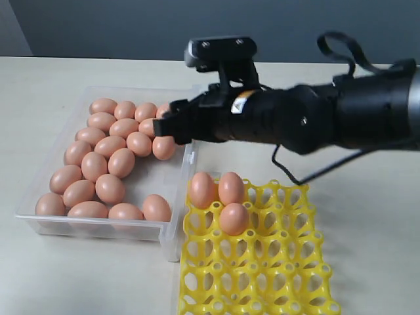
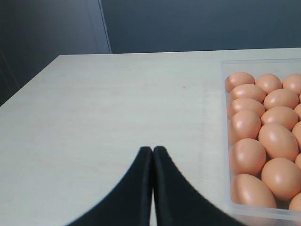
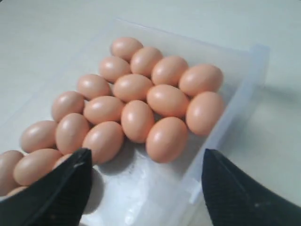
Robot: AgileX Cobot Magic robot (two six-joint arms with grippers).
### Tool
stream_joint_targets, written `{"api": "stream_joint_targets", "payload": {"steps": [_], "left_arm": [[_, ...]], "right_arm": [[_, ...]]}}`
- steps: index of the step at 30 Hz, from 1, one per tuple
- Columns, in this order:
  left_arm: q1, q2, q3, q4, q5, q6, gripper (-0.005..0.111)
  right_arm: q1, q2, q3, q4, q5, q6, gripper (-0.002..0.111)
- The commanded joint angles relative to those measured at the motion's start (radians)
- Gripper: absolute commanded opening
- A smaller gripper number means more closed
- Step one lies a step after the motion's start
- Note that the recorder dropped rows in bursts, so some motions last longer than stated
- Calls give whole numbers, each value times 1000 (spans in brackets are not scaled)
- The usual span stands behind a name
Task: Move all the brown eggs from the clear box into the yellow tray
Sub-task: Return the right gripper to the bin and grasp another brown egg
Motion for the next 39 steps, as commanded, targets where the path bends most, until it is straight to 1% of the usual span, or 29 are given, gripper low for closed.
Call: {"api": "stream_joint_targets", "payload": {"steps": [1,4,7,8,13,16,20,23,29,34,36,37,39], "left_arm": [[-5,-5,4,0,-11,0,0],[-5,-5,4,0,-11,0,0],[-5,-5,4,0,-11,0,0],[-5,-5,4,0,-11,0,0],[-5,-5,4,0,-11,0,0],[-5,-5,4,0,-11,0,0],[-5,-5,4,0,-11,0,0],[-5,-5,4,0,-11,0,0],[-5,-5,4,0,-11,0,0],[-5,-5,4,0,-11,0,0],[-5,-5,4,0,-11,0,0],[-5,-5,4,0,-11,0,0],[-5,-5,4,0,-11,0,0]], "right_arm": [[-4,103,-305,-136,375,-12,64],[-4,212,-477,-173,564,-24,64],[-4,335,-584,-173,718,-48,64],[-4,373,-611,-173,735,-54,64],[-4,509,-701,-205,690,-51,64],[-4,555,-750,-244,701,7,64],[-4,582,-806,-360,713,141,64],[-4,582,-835,-415,717,186,64],[-4,651,-896,-423,778,184,64],[-4,673,-897,-410,797,184,64],[-4,671,-897,-410,798,184,55],[-4,671,-897,-399,816,184,41],[-4,670,-897,-394,835,184,25]]}}
